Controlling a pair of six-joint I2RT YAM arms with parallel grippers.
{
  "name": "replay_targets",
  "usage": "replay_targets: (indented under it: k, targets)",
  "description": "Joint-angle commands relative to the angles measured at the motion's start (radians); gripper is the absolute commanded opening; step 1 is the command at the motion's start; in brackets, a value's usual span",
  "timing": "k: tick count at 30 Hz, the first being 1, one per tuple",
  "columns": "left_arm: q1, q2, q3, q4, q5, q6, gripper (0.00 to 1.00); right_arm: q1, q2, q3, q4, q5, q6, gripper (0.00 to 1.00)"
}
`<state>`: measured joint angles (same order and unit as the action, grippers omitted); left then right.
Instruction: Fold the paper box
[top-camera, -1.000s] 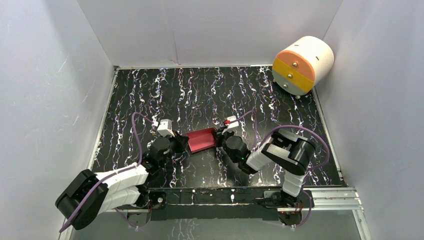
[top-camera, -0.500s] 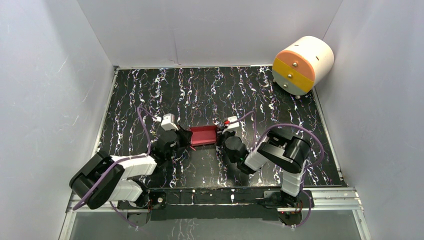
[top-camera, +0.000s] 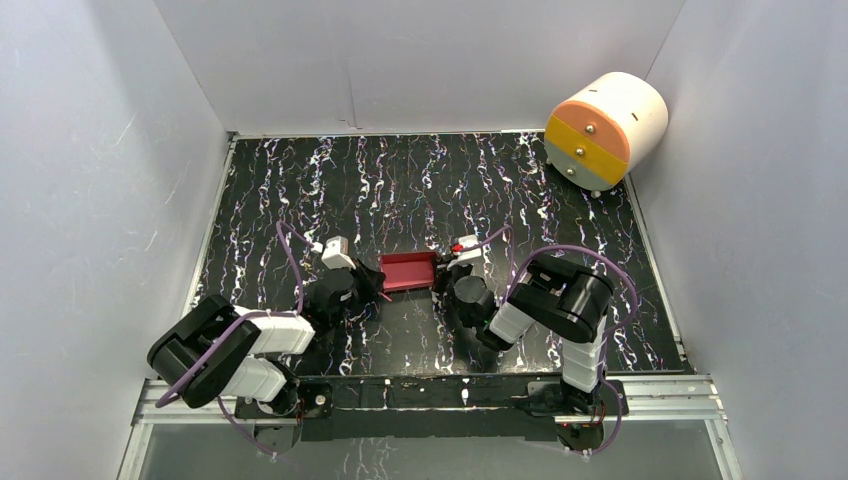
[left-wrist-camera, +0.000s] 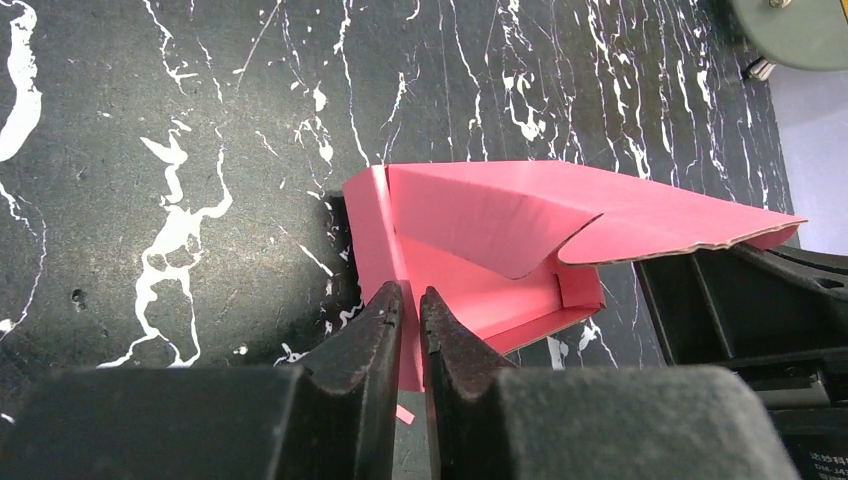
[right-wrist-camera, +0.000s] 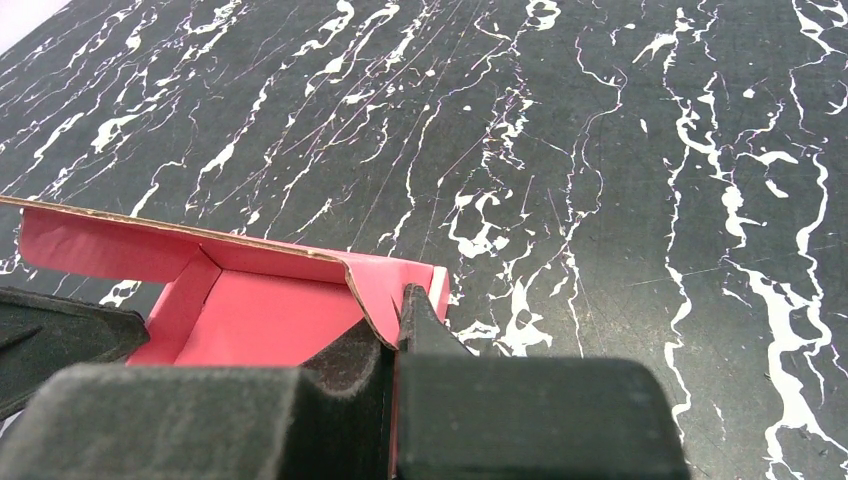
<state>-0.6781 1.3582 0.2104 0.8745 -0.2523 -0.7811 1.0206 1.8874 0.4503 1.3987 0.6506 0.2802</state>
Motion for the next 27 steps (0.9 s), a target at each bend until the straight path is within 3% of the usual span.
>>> replay_targets:
  k: [1,7,14,19,27]
  targets:
    - [-0.008,-0.029,0.021,0.064,0.019,-0.003,0.13,0.006,0.024,-0.009,-0.088,-0.015,-0.012,0.05]
    - [-0.007,-0.182,-0.073,0.053,-0.062,0.058,0.21,0.006,0.01,-0.012,-0.104,0.021,-0.037,0.05]
    - [0.014,-0.344,-0.047,-0.119,-0.158,0.154,0.23,0.005,0.004,-0.004,-0.115,0.024,-0.056,0.05]
    - [0.115,-0.294,0.01,-0.148,-0.051,0.16,0.22,0.006,-0.001,-0.001,-0.118,0.023,-0.064,0.05]
    - [0.124,-0.119,0.103,-0.072,0.094,0.14,0.22,0.007,0.008,0.014,-0.132,0.013,-0.067,0.04]
